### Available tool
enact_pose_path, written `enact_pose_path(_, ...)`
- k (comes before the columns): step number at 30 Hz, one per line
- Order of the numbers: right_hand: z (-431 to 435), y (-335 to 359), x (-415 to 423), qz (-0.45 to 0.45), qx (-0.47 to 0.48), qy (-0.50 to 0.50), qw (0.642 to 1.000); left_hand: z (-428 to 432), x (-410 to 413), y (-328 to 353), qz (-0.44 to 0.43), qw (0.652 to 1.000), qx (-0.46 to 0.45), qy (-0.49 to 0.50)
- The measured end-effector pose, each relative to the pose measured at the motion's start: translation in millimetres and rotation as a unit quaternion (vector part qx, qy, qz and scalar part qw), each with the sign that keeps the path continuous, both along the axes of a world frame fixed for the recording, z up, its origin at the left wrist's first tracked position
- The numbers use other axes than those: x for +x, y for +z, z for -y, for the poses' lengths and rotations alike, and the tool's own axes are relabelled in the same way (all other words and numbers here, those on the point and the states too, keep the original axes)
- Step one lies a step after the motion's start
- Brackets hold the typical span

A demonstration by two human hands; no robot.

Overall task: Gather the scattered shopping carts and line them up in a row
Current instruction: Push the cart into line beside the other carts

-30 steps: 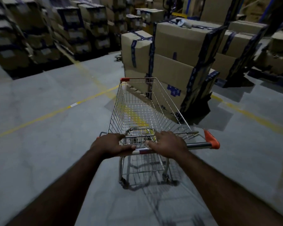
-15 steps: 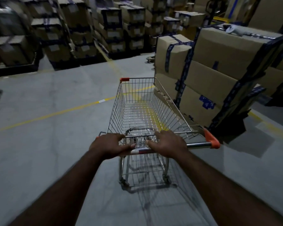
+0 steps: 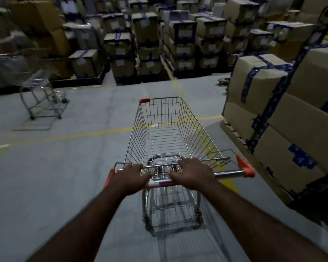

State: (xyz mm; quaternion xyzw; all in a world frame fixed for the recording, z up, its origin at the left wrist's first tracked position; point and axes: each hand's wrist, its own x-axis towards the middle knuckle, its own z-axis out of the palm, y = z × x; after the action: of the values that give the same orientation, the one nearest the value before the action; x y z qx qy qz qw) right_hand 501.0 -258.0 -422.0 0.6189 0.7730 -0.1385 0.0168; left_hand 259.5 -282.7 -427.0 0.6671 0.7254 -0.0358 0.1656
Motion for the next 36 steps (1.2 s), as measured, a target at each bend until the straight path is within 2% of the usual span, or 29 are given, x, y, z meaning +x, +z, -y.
enact_pose_path(4, -50.5, 13.5, -4.1, -0.008, -0.094, 0.123, 0.988, -14.3, -20.4, 4.2, -0.009, 1.000, 0.028, -0.003)
enact_pose_path(7, -89.7, 22.5, 7.8, 0.044, -0.096, 0.183, 0.977, -23.5, -31.2, 12.0, -0.049, 0.998, 0.017, -0.032)
enact_pose_path(10, -123.2, 22.1, 25.3, 0.063, -0.091, 0.175, 0.978, -35.0, -46.4, 14.6, -0.075, 0.997, 0.026, -0.024)
enact_pose_path(14, -152.5, 21.6, 15.4, 0.003, -0.087, 0.160, 0.983, -51.1, -66.1, 20.4, -0.064, 0.998, 0.026, 0.015)
enact_pose_path(24, -246.5, 9.4, -106.0, -0.020, -0.025, 0.172, 0.984, -133.0, -176.4, 19.7, -0.037, 0.997, 0.024, 0.066)
enact_pose_path(32, -336.9, 9.5, -222.2, -0.017, -0.023, 0.187, 0.982, -208.8, -282.9, 20.3, -0.046, 0.994, 0.054, 0.089)
enact_pose_path(36, -379.2, 7.3, -273.0, -0.020, -0.034, 0.169, 0.985, -249.6, -333.5, 16.1, -0.014, 0.988, 0.070, 0.133)
